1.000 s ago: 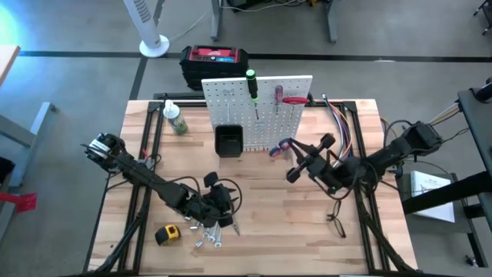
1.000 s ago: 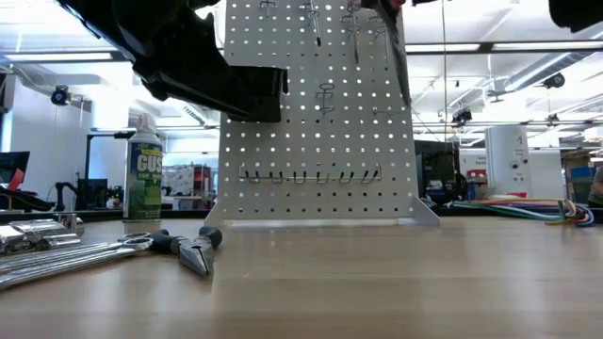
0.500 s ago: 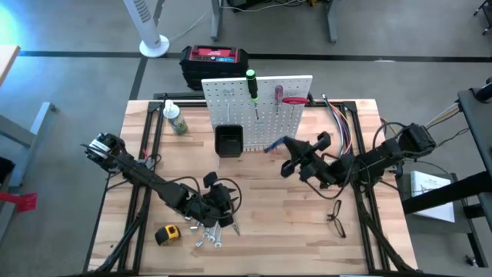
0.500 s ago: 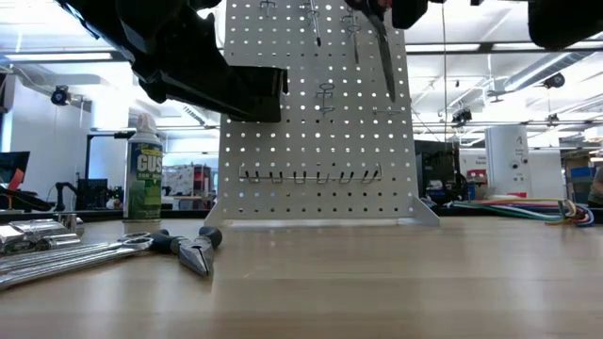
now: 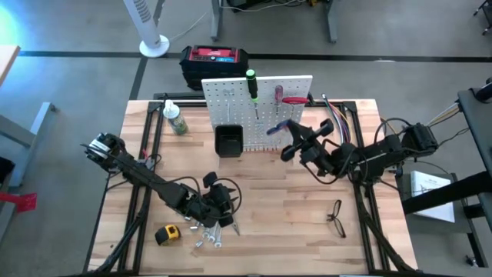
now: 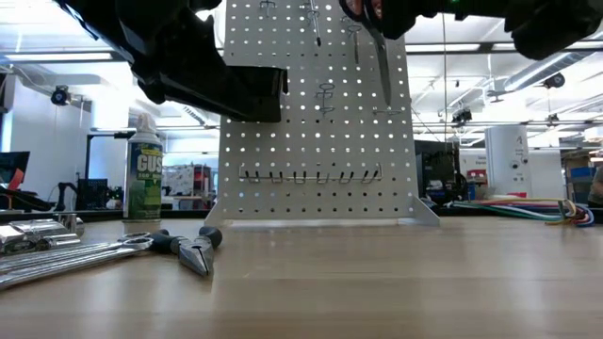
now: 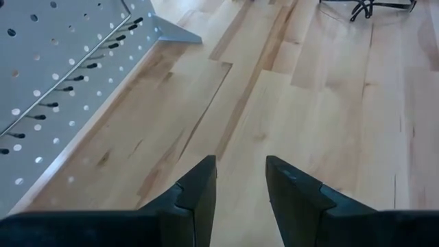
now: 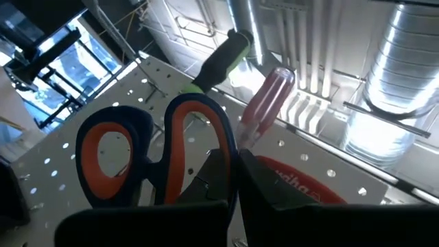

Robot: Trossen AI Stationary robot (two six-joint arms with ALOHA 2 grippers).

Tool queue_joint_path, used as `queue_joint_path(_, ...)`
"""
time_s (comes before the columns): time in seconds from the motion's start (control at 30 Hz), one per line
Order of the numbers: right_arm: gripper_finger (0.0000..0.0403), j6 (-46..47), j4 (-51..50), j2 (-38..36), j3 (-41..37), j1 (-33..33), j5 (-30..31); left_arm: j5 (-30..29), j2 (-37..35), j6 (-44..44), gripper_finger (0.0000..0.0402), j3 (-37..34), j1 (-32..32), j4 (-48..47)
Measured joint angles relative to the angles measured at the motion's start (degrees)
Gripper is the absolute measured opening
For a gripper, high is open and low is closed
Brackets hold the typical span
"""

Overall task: Hang tools onto peg board
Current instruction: Hang the blue scissors on the pegboard

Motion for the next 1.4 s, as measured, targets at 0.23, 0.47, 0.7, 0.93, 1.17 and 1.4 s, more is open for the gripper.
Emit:
queue_joint_path(0.23, 0.0000, 2.81, 0.02, 0.28, -0.82, -1.89, 0.00, 0.00, 0.00, 0.39, 0.0117, 0.00, 0.00, -0.13)
queue_joint_path(0.47, 0.0000, 7.75, 0.00, 1.66, -1.98, -2.94, 2.03, 0.00, 0.00, 0.51, 0.0117, 0.00, 0.07, -0.26)
queue_joint_path(0.7, 0.0000, 11.51, -0.16, 1.64, -4.50, -2.88, 9.68, 0.00, 0.00, 0.54, 0.0117, 0.00, 0.04, -0.30)
queue_joint_path(0.93, 0.0017, 15.93, -1.33, 1.64, -7.85, -2.86, 12.04, 0.00, 0.00, 1.80, 0.0117, 0.00, 0.07, -0.34)
queue_joint_path(1.17, 0.0073, 20.60, -1.75, 1.57, -8.27, -2.84, 15.19, 0.00, 0.00, 1.80, 0.0117, 0.00, 0.06, -0.34)
queue_joint_path(1.4, 0.0135, 24.35, -1.97, 1.53, -8.27, -1.69, 20.87, 0.00, 0.00, 1.78, 0.0117, 0.00, 0.05, -0.32)
